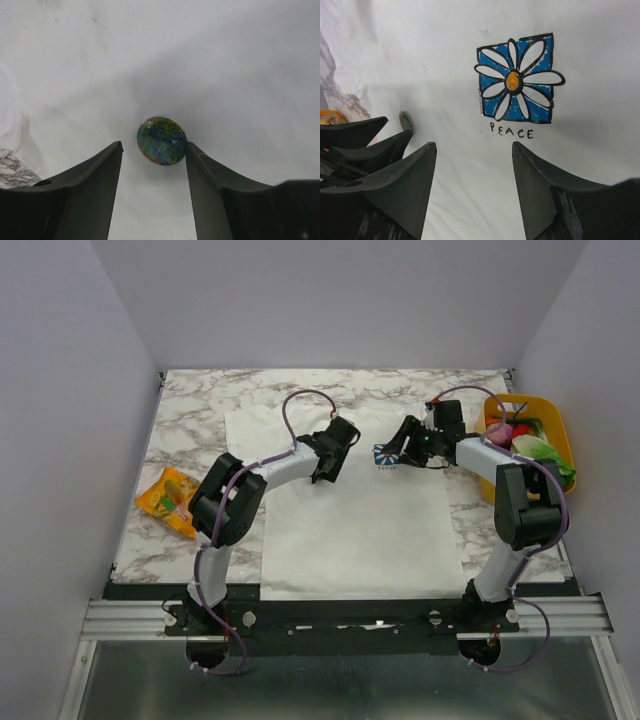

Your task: Pin the brooch onto the clothing

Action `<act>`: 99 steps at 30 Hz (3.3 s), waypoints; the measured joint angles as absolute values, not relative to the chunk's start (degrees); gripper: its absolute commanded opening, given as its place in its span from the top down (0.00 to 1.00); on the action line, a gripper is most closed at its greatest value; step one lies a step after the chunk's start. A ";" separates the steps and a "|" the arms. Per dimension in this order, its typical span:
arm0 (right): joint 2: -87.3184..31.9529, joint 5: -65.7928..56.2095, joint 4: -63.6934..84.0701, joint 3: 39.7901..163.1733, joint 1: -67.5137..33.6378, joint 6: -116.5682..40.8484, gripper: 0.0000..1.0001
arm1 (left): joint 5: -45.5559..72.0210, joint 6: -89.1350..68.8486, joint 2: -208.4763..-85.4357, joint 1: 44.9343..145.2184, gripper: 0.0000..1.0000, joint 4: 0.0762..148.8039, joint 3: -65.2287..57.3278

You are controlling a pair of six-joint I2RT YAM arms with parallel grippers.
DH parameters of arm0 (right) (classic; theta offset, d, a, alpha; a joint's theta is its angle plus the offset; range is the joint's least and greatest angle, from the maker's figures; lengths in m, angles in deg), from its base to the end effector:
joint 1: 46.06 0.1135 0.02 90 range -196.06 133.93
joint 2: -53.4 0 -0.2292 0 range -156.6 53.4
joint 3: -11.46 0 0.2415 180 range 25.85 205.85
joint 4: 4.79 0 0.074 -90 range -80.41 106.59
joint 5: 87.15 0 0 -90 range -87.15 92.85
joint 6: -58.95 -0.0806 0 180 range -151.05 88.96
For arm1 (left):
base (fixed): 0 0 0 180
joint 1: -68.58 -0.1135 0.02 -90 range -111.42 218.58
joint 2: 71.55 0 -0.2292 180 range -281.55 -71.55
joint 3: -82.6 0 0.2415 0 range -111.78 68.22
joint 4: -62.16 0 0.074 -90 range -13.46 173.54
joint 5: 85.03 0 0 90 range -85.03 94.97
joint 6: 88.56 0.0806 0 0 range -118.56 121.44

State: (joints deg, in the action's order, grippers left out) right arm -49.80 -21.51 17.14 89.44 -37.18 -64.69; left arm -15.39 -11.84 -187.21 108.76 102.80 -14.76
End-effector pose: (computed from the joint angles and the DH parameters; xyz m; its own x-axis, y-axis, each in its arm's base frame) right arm 0.3813 0.0932 0.1257 -0.8345 0.3804 -0.3987 0.0535 0.7760 0.6285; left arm 0.3433 -0.2532 0.1161 -0.7444 0.3468 -0.5706 0.3049 0.9368 0.1716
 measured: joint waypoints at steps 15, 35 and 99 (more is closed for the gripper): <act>-50.11 -22.97 16.49 89.44 -37.18 -64.69 0.30 | -15.41 -11.80 -189.35 108.83 0.46 102.30 -15.79; -51.07 -23.83 15.99 89.44 -37.18 -64.63 0.30 | -16.46 -11.45 -189.46 108.76 0.64 100.73 -15.37; -51.96 -26.41 13.54 89.09 -37.18 -64.48 0.30 | -13.01 -10.60 -180.32 100.19 0.32 99.53 -8.25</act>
State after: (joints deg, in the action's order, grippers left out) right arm -51.96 -26.41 13.54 89.09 -37.18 -64.48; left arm -13.01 -10.60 -180.32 100.19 99.53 -8.25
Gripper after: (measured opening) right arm 0.700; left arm 0.675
